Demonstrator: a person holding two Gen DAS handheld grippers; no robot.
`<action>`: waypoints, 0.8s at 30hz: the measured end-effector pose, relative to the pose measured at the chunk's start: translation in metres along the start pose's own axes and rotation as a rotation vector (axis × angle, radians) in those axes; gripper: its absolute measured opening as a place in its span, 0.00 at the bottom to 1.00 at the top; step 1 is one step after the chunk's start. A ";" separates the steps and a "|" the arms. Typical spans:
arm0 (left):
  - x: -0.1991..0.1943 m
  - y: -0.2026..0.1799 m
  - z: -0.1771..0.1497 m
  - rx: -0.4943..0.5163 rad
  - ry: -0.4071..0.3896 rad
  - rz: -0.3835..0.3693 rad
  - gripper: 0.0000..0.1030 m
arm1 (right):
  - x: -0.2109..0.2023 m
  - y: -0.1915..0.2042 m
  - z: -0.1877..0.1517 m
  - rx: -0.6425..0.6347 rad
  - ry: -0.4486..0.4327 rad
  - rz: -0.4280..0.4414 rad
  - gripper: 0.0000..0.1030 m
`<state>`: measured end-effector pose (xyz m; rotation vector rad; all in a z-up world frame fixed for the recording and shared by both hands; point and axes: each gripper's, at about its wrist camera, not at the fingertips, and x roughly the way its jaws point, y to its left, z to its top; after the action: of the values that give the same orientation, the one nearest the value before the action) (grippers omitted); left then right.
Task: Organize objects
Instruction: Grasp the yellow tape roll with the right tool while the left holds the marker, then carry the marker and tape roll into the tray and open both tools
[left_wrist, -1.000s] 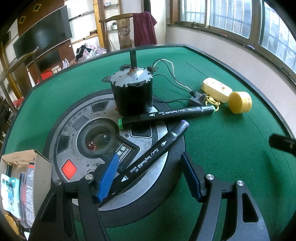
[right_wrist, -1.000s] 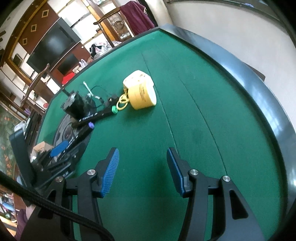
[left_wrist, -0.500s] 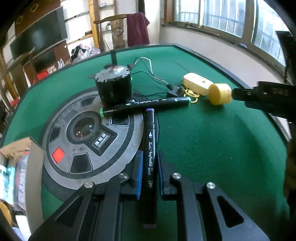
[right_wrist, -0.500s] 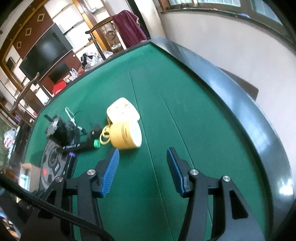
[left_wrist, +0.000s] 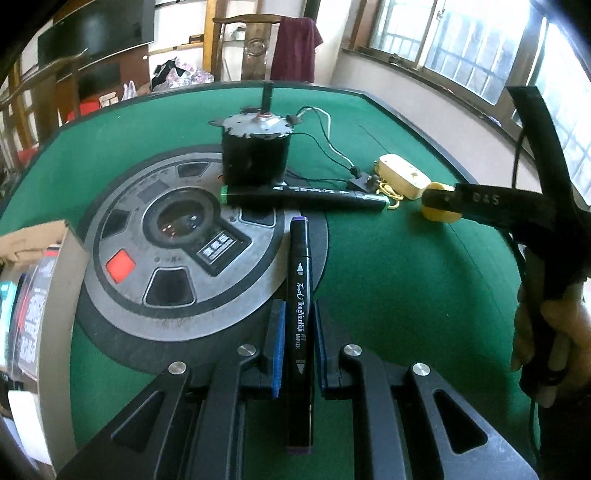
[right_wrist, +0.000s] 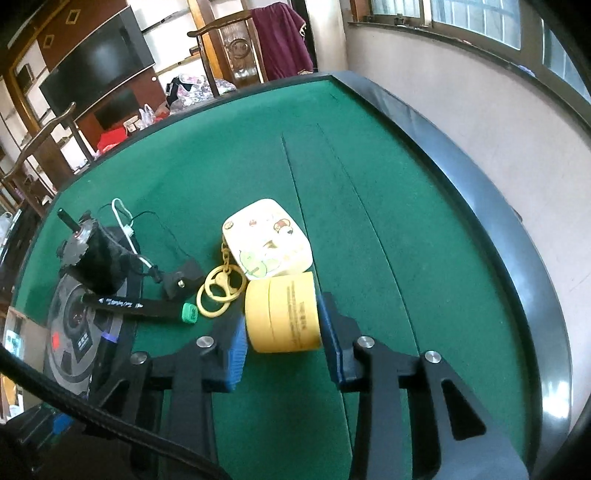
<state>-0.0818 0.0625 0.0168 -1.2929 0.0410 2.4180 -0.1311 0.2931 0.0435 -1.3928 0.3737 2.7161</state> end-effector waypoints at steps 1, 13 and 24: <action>-0.002 0.001 -0.001 -0.002 -0.004 -0.001 0.11 | -0.004 -0.002 -0.001 0.007 -0.002 0.014 0.29; -0.061 0.014 -0.024 -0.056 -0.085 -0.056 0.11 | -0.050 -0.004 -0.040 0.080 0.035 0.205 0.29; -0.151 0.082 -0.076 -0.170 -0.213 -0.014 0.11 | -0.116 0.095 -0.074 -0.070 0.012 0.370 0.29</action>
<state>0.0234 -0.0783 0.0819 -1.0908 -0.2362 2.5787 -0.0200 0.1891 0.1128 -1.4883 0.5983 3.0376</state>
